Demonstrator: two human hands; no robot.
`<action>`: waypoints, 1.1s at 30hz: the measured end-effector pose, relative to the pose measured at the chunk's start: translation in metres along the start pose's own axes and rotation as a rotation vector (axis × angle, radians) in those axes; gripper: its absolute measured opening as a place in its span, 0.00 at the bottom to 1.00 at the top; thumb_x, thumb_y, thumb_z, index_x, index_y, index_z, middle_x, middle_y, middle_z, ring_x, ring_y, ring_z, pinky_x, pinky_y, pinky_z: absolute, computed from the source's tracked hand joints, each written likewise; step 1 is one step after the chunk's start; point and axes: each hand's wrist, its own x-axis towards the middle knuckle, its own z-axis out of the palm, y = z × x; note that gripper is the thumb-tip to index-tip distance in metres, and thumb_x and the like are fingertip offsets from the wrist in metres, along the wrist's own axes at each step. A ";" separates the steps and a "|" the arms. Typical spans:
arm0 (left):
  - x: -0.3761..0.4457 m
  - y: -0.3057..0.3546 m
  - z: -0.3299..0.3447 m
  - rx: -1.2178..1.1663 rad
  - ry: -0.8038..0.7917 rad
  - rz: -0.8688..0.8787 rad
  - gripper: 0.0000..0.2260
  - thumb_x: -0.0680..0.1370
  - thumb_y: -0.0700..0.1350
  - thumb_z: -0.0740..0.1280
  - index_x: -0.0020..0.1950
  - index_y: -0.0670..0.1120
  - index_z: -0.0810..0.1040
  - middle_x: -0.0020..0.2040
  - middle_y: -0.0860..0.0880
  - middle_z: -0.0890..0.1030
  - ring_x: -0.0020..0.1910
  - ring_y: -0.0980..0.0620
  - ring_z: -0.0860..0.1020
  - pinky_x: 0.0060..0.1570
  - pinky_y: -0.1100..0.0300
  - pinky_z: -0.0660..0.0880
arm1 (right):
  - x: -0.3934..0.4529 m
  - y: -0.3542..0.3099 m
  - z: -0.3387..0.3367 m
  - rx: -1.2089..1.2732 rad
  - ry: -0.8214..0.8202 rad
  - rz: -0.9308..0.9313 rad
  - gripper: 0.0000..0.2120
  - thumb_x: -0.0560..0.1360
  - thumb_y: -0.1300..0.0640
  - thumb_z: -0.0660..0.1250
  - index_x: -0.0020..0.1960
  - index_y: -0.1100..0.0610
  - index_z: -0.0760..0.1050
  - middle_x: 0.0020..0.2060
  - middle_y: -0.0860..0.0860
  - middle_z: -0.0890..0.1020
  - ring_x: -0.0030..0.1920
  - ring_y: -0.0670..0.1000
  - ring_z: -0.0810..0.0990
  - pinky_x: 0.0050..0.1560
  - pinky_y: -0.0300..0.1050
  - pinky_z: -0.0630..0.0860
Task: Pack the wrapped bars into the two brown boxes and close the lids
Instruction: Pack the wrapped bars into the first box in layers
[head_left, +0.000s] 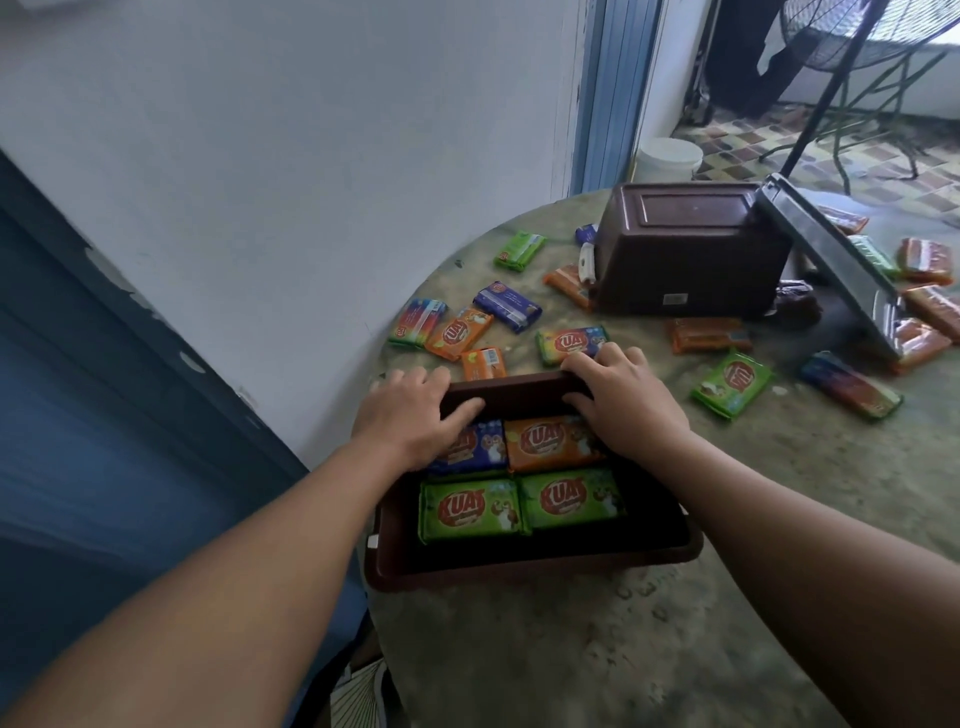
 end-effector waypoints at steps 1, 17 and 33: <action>0.001 0.002 -0.004 -0.036 -0.053 -0.027 0.32 0.78 0.73 0.45 0.61 0.51 0.72 0.59 0.46 0.78 0.59 0.42 0.75 0.57 0.45 0.72 | -0.001 0.001 0.000 0.002 0.000 -0.005 0.16 0.81 0.46 0.65 0.68 0.44 0.69 0.60 0.53 0.73 0.61 0.58 0.69 0.54 0.56 0.76; 0.120 0.030 -0.038 -0.384 -0.476 -0.305 0.31 0.80 0.66 0.62 0.67 0.39 0.75 0.52 0.42 0.82 0.45 0.44 0.82 0.48 0.53 0.79 | 0.071 -0.007 -0.026 0.145 -0.166 0.195 0.27 0.84 0.36 0.48 0.60 0.49 0.81 0.60 0.54 0.82 0.64 0.59 0.78 0.62 0.53 0.75; 0.169 0.056 0.033 -0.227 -0.561 -0.261 0.56 0.64 0.59 0.81 0.79 0.42 0.49 0.67 0.38 0.76 0.63 0.37 0.77 0.61 0.46 0.77 | 0.147 0.019 0.029 -0.173 -0.495 0.224 0.41 0.74 0.58 0.71 0.82 0.49 0.55 0.76 0.57 0.66 0.72 0.63 0.70 0.69 0.54 0.72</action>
